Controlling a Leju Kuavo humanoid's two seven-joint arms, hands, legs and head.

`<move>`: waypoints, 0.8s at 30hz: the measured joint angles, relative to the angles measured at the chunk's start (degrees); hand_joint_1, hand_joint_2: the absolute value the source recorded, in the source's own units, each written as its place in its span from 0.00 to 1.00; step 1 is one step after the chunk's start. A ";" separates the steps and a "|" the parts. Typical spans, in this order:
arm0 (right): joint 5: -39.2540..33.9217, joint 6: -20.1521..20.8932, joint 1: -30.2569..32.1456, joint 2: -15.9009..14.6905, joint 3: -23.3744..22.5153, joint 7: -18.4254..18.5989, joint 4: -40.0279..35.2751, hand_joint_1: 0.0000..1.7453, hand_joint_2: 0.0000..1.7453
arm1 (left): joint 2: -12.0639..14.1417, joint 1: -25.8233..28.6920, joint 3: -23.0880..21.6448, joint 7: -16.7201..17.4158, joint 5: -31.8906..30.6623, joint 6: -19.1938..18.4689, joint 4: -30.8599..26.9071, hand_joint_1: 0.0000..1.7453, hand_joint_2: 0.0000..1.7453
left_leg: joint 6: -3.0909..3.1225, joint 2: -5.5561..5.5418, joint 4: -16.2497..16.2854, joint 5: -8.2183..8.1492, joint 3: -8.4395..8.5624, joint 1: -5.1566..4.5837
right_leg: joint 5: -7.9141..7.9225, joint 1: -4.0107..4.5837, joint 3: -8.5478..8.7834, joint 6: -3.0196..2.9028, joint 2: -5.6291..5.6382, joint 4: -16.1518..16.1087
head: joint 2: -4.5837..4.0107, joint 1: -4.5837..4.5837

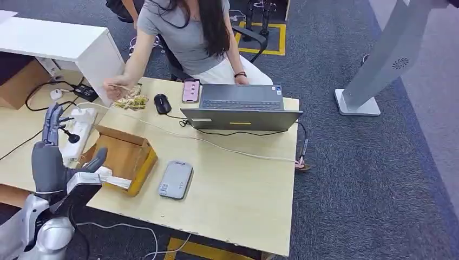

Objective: Pass the card to the sensor for recognition and then transmit it.

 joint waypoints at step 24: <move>0.00 0.00 -0.08 0.00 0.00 0.09 0.00 0.00 0.00 | -1.07 2.01 2.69 0.02 -0.22 -0.07 -3.52 0.00 1.00 | 0.04 -0.09 0.01 0.04 0.00 0.00 | 0.05 0.00 0.05 -0.02 -0.08 0.01 | 0.00 0.00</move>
